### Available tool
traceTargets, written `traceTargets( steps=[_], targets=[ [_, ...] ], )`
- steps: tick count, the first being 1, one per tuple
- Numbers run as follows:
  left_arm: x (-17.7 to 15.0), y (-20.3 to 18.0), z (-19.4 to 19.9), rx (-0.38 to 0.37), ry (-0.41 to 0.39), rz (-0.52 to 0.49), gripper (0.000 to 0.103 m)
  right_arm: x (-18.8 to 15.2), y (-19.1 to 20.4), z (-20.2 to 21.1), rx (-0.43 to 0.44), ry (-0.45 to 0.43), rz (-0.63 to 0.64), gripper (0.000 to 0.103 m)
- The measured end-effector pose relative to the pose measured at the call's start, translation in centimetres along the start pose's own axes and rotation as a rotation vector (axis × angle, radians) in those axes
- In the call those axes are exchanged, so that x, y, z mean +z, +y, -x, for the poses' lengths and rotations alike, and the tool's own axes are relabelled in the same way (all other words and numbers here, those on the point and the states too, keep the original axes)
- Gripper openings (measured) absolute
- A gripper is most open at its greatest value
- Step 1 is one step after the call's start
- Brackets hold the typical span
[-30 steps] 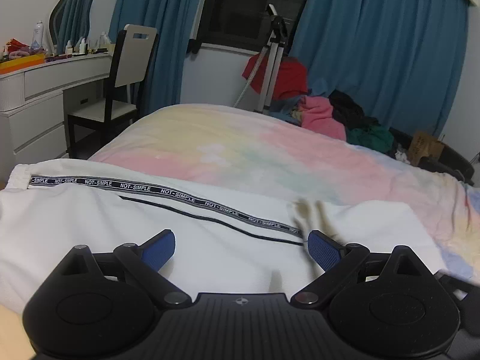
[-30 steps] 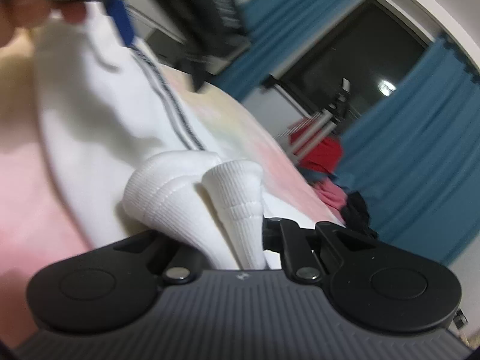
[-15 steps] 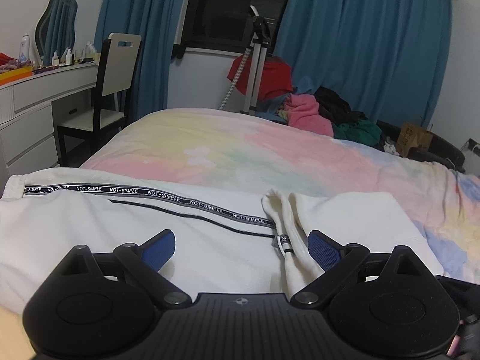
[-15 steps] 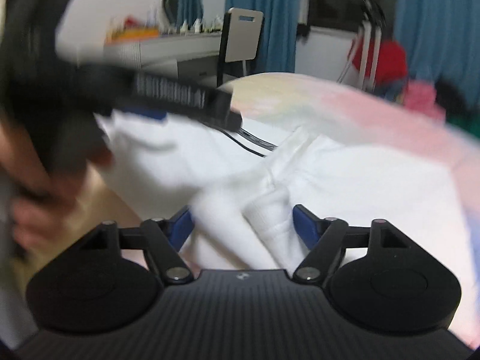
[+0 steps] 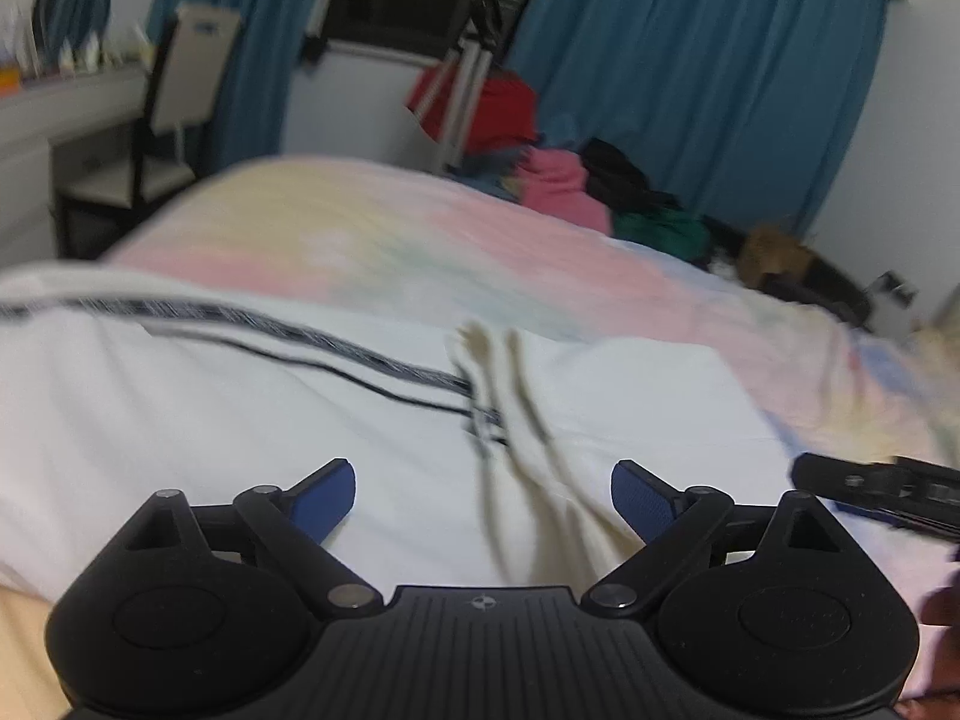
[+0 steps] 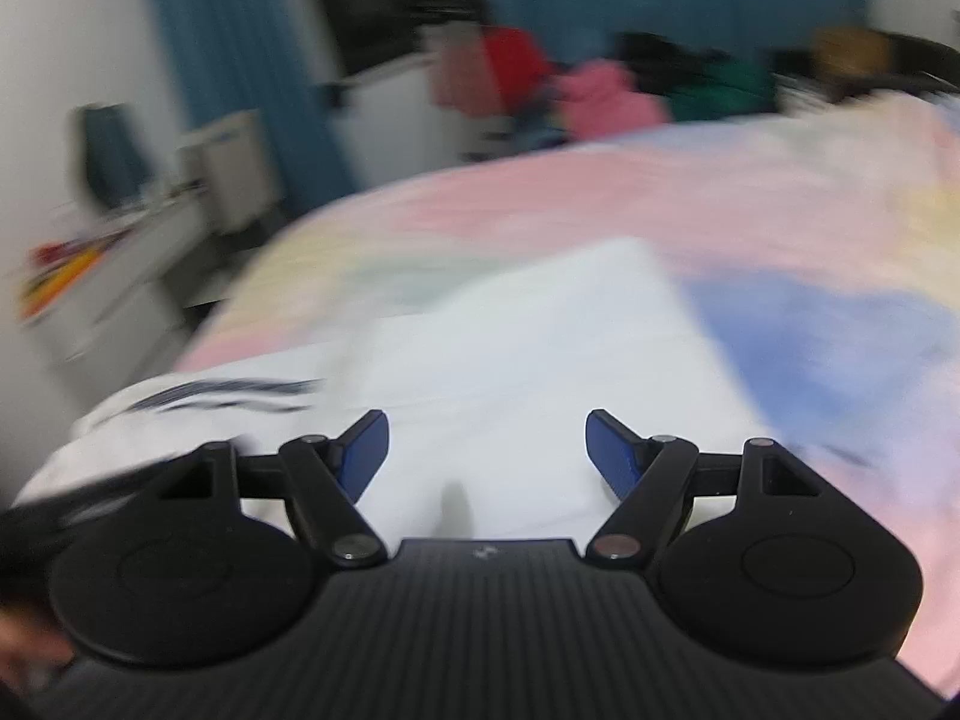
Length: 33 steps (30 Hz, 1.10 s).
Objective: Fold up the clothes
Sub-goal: 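Grasp the cuff ends with the left gripper and straighten them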
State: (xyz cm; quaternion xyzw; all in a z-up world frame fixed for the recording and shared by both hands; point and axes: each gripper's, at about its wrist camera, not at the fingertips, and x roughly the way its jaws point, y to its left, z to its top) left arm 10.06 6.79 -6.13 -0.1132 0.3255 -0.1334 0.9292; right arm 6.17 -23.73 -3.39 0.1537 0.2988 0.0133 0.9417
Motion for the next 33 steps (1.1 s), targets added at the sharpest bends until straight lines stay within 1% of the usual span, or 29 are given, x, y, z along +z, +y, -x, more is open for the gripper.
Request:
traceTargets(
  steps=[2,4,7,8,9,10,11,13,14,15,16,17,18,21,23,26,28,30,33],
  targets=[
    [-0.1,0.2,-0.8,-0.057,0.033,0.043,0.09,0.1,-1.1,-0.6,-0.051,0.01,-0.052,0.074],
    [-0.3,0.3,-1.8,-0.109,0.069,0.078,0.087,0.3,-1.7,-0.9,-0.05,0.014,-0.091,0.074],
    [-0.4,0.0,-3.6,-0.177,0.122,0.107,0.081,0.4,-2.2,-1.4,-0.042,0.017,-0.129,0.074],
    [-0.3,-0.2,-4.2,-0.193,0.145,0.109,0.079,0.4,-2.4,-1.5,-0.039,0.018,-0.138,0.074],
    [-0.1,-0.4,-4.9,-0.208,0.169,0.112,0.079,0.6,-2.5,-1.5,-0.034,0.019,-0.142,0.074],
    [-0.1,-0.6,-5.5,-0.197,0.18,0.102,0.079,0.7,-2.6,-1.6,-0.029,0.021,-0.144,0.074],
    [-0.1,-0.8,-6.1,-0.184,0.189,0.09,0.076,0.7,-2.6,-2.0,-0.028,0.025,-0.144,0.074],
    [-0.1,-1.3,-7.2,-0.157,0.209,0.067,0.064,0.7,-2.9,-2.6,-0.031,0.036,-0.143,0.074],
    [-0.2,-1.3,-7.5,-0.136,0.203,0.052,0.054,0.6,-3.3,-2.7,-0.032,0.046,-0.143,0.074],
    [-0.3,-1.3,-7.7,-0.113,0.195,0.035,0.046,0.6,-3.6,-2.8,-0.032,0.055,-0.144,0.074],
    [-0.4,-1.3,-7.7,-0.109,0.183,0.034,0.041,0.5,-3.6,-3.2,-0.03,0.065,-0.141,0.074],
    [-0.5,-1.2,-7.6,-0.106,0.171,0.035,0.032,0.4,-3.6,-3.5,-0.031,0.076,-0.133,0.074],
    [-0.5,-1.1,-7.4,-0.11,0.162,0.042,0.025,0.4,-3.5,-3.8,-0.034,0.086,-0.123,0.074],
    [-0.2,-0.9,-6.1,-0.119,0.129,0.063,0.02,0.3,-2.7,-4.4,-0.053,0.098,-0.08,0.074],
    [0.0,-0.7,-4.9,-0.12,0.106,0.076,0.02,0.3,-2.1,-4.4,-0.062,0.094,-0.047,0.074],
    [0.4,0.3,-3.2,-0.102,0.083,0.114,0.02,0.1,-1.4,-4.3,-0.066,0.09,-0.012,0.074],
    [0.1,1.0,-3.5,-0.073,0.102,0.125,0.02,-0.1,-1.3,-4.5,-0.073,0.095,0.003,0.074],
    [-0.7,1.1,-4.5,-0.052,0.135,0.106,0.021,-0.4,-1.1,-5.0,-0.082,0.114,0.02,0.074],
    [-1.0,0.7,-5.0,-0.038,0.122,0.057,0.023,-0.9,-1.0,-5.9,-0.1,0.135,0.045,0.074]
  ],
)
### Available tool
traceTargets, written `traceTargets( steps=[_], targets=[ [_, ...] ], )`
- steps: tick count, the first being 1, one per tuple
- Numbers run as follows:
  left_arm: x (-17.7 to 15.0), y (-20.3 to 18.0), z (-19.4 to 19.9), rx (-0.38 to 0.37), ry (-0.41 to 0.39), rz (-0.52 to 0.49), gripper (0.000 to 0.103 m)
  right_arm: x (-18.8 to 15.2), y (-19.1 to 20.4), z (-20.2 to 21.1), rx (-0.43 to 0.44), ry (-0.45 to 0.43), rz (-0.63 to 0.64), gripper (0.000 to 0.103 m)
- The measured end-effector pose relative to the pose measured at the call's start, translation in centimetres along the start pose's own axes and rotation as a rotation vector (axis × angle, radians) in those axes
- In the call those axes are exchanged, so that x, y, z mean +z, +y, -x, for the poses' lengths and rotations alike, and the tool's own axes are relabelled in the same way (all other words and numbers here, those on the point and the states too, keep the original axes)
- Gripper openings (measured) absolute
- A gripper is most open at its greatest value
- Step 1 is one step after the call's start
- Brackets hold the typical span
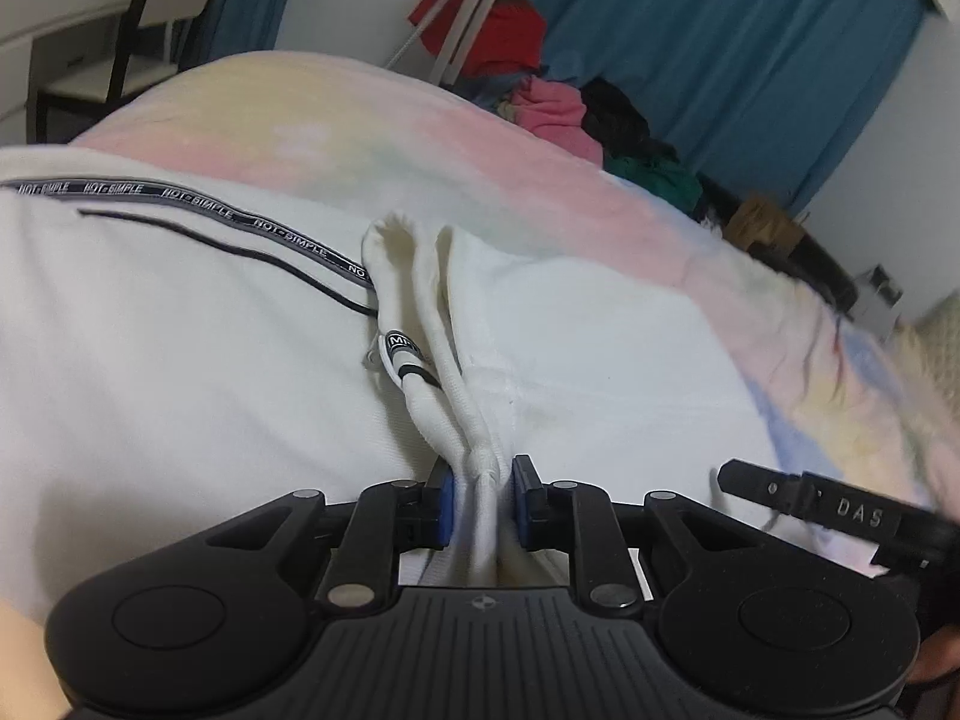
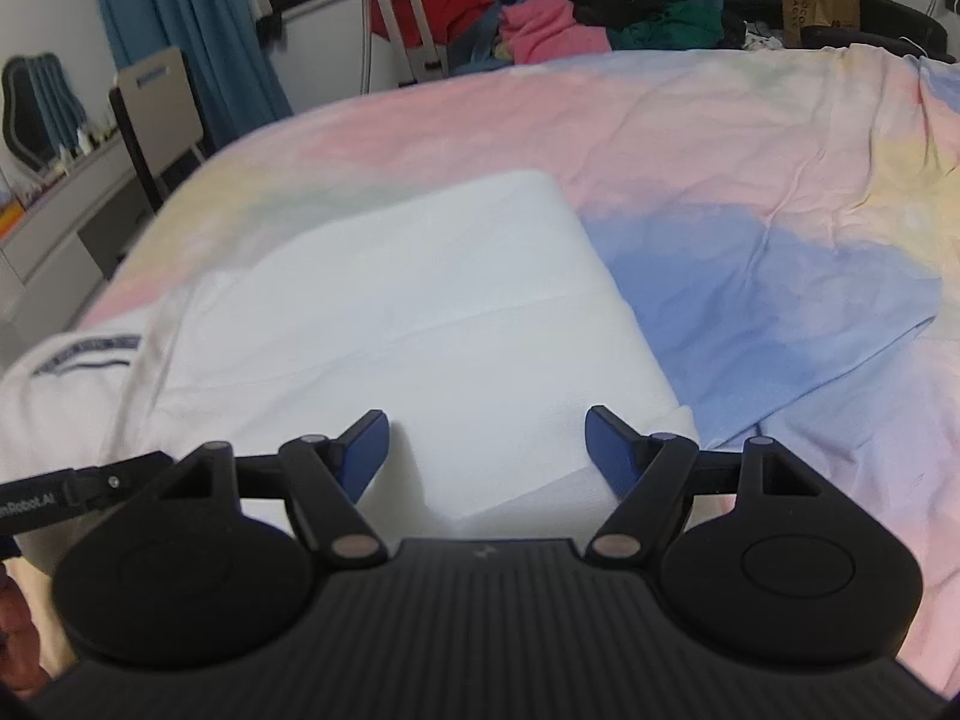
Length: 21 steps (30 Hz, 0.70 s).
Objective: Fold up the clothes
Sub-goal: 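Grasp the cuff ends with the left gripper and straighten them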
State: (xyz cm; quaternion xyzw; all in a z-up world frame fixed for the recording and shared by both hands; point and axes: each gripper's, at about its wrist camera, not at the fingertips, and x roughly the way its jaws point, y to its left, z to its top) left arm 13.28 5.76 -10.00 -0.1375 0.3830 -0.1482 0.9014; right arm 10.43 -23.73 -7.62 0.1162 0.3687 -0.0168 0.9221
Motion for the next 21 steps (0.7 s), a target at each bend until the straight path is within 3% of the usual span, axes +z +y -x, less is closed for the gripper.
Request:
traceTargets(
  steps=[4,8,10,12,13,17,21],
  targets=[
    [-0.4,-0.2,0.6,0.007,-0.014,-0.007,0.03,-0.2,0.1,-0.4,-0.015,0.0,0.02,0.075],
    [-0.6,-0.2,2.2,0.038,-0.03,0.014,0.044,-0.2,0.0,-0.3,-0.015,-0.002,0.027,0.075],
    [-0.6,-0.1,3.5,0.055,-0.037,0.032,0.056,-0.2,-0.1,-0.2,-0.015,-0.003,0.03,0.074],
    [-0.8,0.3,5.5,0.064,-0.039,0.069,0.08,-0.2,-0.2,0.0,-0.014,-0.001,0.029,0.074],
    [-0.9,0.6,6.5,0.068,-0.039,0.088,0.085,-0.2,-0.3,0.1,-0.013,0.0,0.027,0.074],
    [-1.3,3.8,10.6,0.066,-0.04,0.255,0.098,-0.3,-0.5,0.6,0.003,0.0,0.009,0.074],
    [-1.7,9.7,13.4,0.058,-0.037,0.527,0.099,-0.3,-0.7,0.9,0.011,-0.001,-0.001,0.074]
  ],
)
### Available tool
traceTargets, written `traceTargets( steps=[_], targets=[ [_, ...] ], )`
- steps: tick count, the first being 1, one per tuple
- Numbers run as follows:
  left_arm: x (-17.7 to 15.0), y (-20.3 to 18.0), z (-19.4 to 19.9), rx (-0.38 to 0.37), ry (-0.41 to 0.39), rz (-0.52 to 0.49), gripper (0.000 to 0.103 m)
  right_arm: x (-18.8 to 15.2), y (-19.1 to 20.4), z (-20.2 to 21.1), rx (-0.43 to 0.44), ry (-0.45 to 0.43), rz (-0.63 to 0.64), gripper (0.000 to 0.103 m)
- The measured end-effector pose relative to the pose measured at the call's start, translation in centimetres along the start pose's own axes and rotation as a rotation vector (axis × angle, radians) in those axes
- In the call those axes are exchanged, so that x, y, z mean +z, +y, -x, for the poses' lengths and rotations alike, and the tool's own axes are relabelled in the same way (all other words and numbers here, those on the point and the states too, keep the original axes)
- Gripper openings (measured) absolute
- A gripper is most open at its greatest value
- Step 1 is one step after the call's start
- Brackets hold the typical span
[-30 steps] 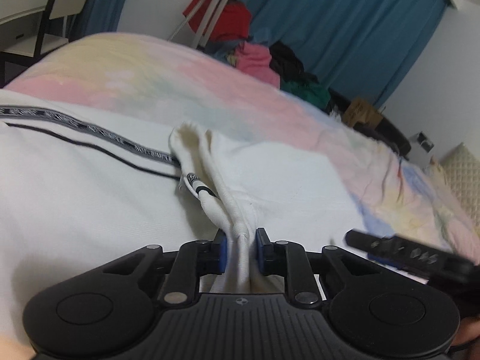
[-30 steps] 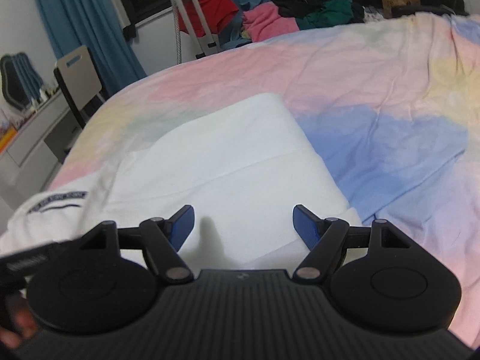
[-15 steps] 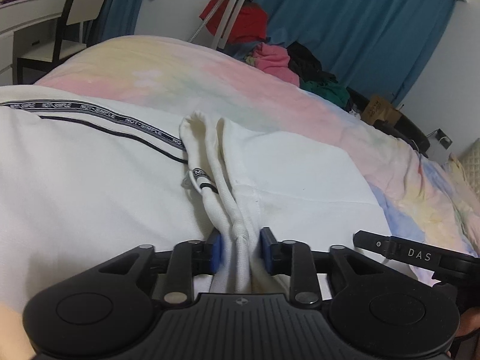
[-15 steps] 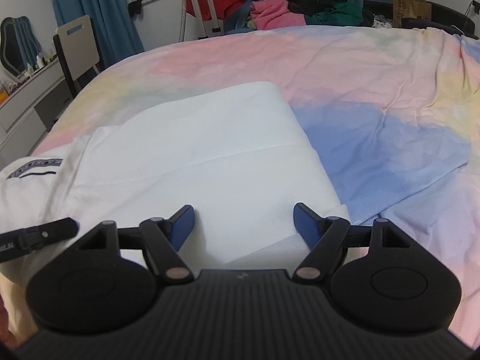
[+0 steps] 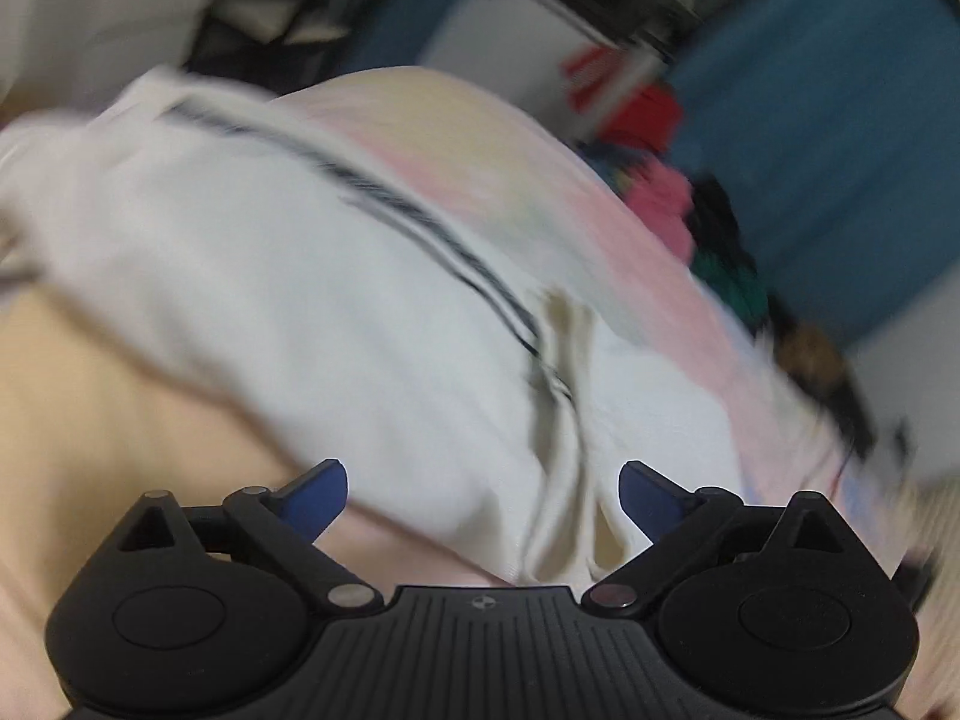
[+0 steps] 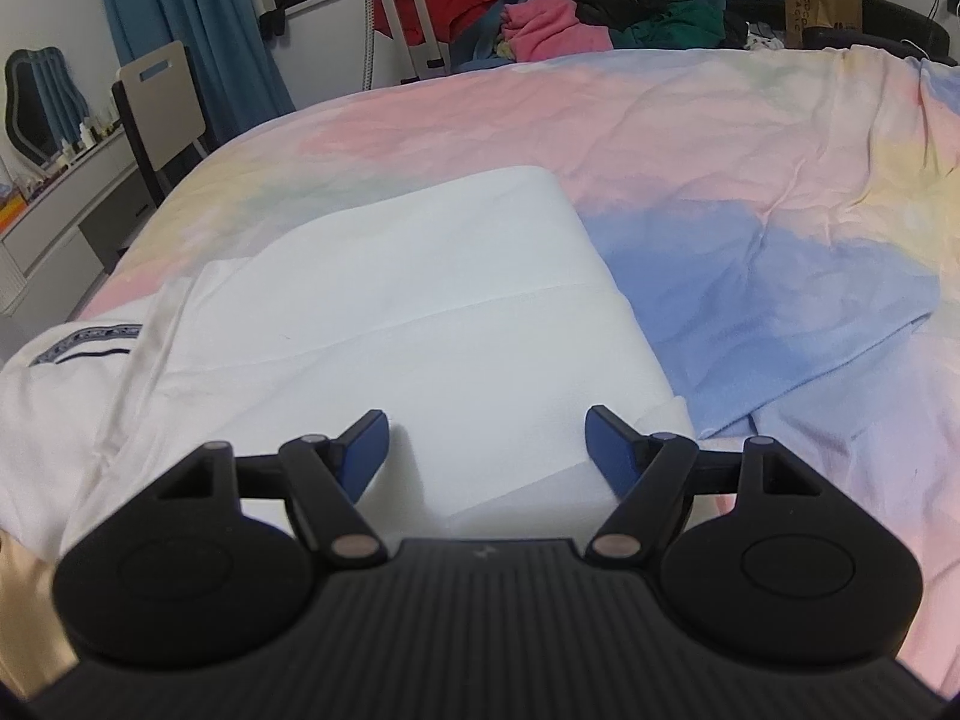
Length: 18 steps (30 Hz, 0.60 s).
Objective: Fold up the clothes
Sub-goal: 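Grasp the cuff ends with the left gripper and straighten them, then lift the ribbed cuffs with the left gripper and swing them over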
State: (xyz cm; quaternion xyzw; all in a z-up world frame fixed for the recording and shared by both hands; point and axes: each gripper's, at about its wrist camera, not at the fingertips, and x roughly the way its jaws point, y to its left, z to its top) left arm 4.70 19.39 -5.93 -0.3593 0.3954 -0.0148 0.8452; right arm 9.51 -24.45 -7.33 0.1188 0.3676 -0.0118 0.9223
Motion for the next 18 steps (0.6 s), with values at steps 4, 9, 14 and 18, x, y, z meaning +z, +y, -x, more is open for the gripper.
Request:
traceTargets(
  steps=[4,9,14,18],
  targets=[
    [2.6,5.9,0.9,0.034,-0.04,0.276,0.098,-0.2,0.4,0.1,-0.007,-0.002,0.013,0.074],
    [5.5,10.7,-0.3,0.027,-0.112,0.509,0.091,-0.5,0.8,-0.1,-0.022,-0.003,0.04,0.074],
    [8.5,12.5,-1.5,0.092,-0.192,0.517,0.074,-0.7,1.1,-0.2,-0.028,-0.011,0.066,0.074],
    [9.6,14.5,-2.0,0.086,-0.237,0.565,0.059,-0.7,1.2,-0.4,-0.035,-0.011,0.07,0.074]
  ],
)
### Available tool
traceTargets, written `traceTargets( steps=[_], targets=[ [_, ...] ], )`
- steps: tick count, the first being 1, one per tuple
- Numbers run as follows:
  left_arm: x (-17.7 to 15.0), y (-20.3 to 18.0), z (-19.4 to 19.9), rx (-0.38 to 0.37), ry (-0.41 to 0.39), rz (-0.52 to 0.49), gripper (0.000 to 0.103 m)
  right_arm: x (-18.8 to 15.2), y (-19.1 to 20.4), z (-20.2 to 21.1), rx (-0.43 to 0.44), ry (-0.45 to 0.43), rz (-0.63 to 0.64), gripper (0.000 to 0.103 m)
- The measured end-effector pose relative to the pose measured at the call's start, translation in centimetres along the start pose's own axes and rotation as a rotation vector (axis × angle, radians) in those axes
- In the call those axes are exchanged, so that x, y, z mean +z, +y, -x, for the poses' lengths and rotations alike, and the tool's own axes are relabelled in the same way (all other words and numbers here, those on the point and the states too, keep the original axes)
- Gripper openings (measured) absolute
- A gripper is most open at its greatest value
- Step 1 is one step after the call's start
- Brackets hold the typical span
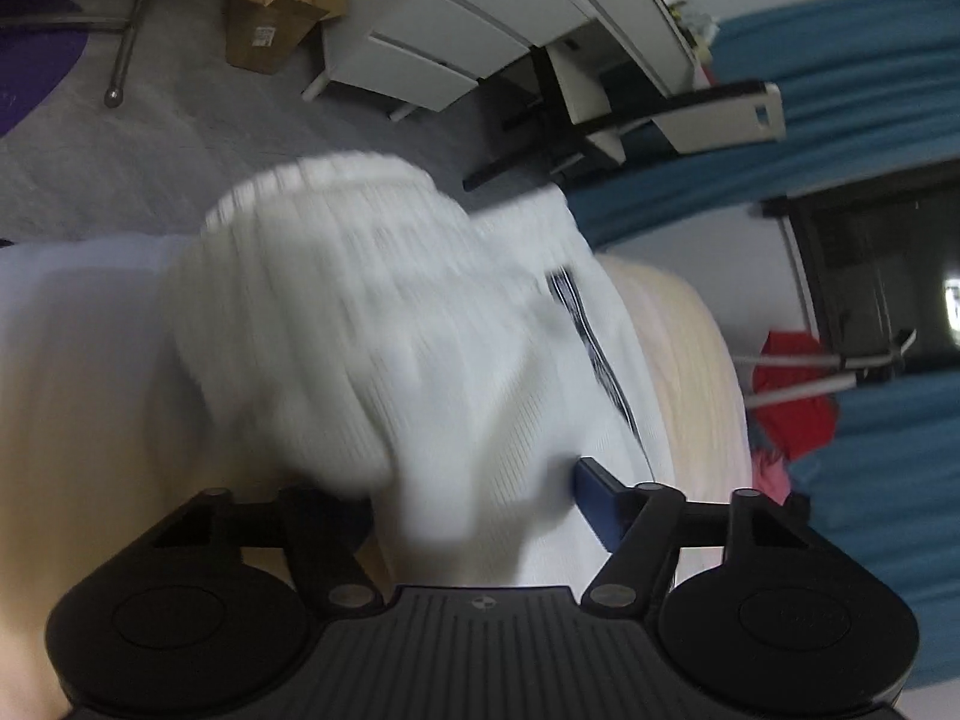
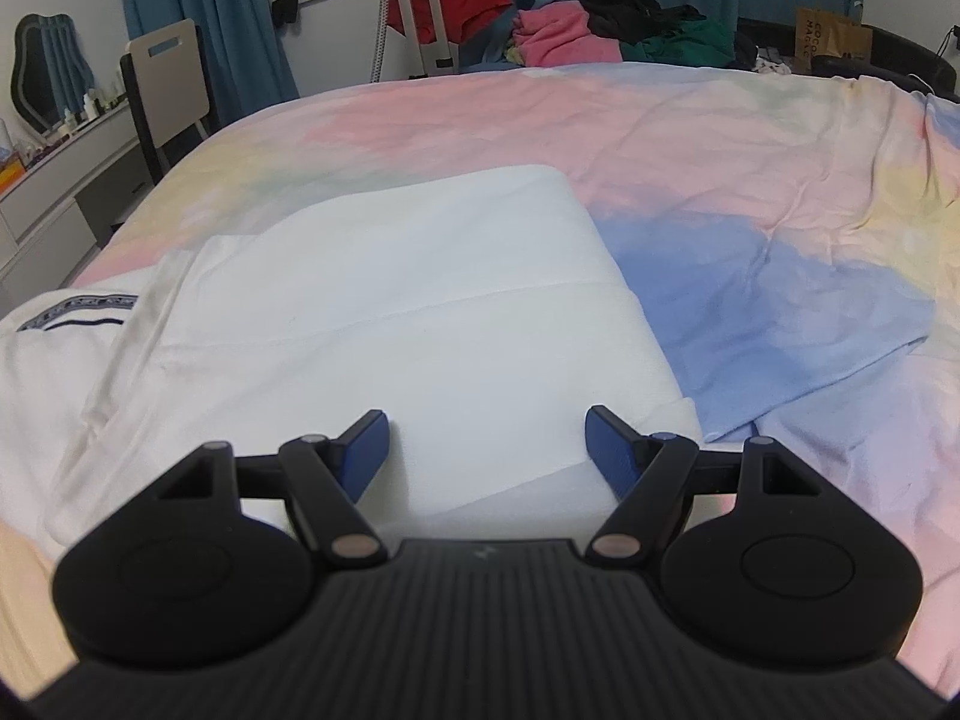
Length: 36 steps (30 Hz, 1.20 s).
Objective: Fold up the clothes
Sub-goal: 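Lift the ribbed cuffs with the left gripper and swing them over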
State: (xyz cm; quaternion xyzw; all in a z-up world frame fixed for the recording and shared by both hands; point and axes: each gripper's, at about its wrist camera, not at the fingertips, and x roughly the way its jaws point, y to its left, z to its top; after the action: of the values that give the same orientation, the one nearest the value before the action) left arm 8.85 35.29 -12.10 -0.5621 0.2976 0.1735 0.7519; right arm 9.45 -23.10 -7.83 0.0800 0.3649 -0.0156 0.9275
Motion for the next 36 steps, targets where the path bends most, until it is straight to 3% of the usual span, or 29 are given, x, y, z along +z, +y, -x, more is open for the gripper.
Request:
traceTargets(
  steps=[6,10,14,18,26,31,36],
  targets=[
    [0.3,-0.2,0.5,0.015,-0.067,-0.059,0.03,0.1,0.4,1.0,0.054,-0.042,-0.023,0.074],
    [-0.6,-2.5,1.4,0.046,-0.13,-0.192,0.025,-0.3,2.0,1.5,0.105,-0.044,0.054,0.074],
    [-1.9,-4.9,2.2,0.058,-0.183,-0.291,0.023,-1.5,3.2,-0.3,0.103,0.053,0.119,0.074],
    [-3.8,-7.2,4.1,0.066,-0.253,-0.399,0.022,-1.3,2.8,-0.2,0.109,0.05,0.093,0.075],
    [-13.3,-16.7,9.3,-0.033,-0.532,-0.737,0.021,-0.2,0.5,1.2,0.107,0.022,-0.034,0.075],
    [-22.3,-23.2,10.9,-0.114,-0.63,-0.883,0.018,0.8,-1.4,2.3,0.063,-0.032,-0.108,0.075],
    [-33.4,-27.9,10.0,-0.188,-0.691,-1.041,0.017,1.8,-5.0,3.7,0.024,-0.094,-0.243,0.075]
  ],
)
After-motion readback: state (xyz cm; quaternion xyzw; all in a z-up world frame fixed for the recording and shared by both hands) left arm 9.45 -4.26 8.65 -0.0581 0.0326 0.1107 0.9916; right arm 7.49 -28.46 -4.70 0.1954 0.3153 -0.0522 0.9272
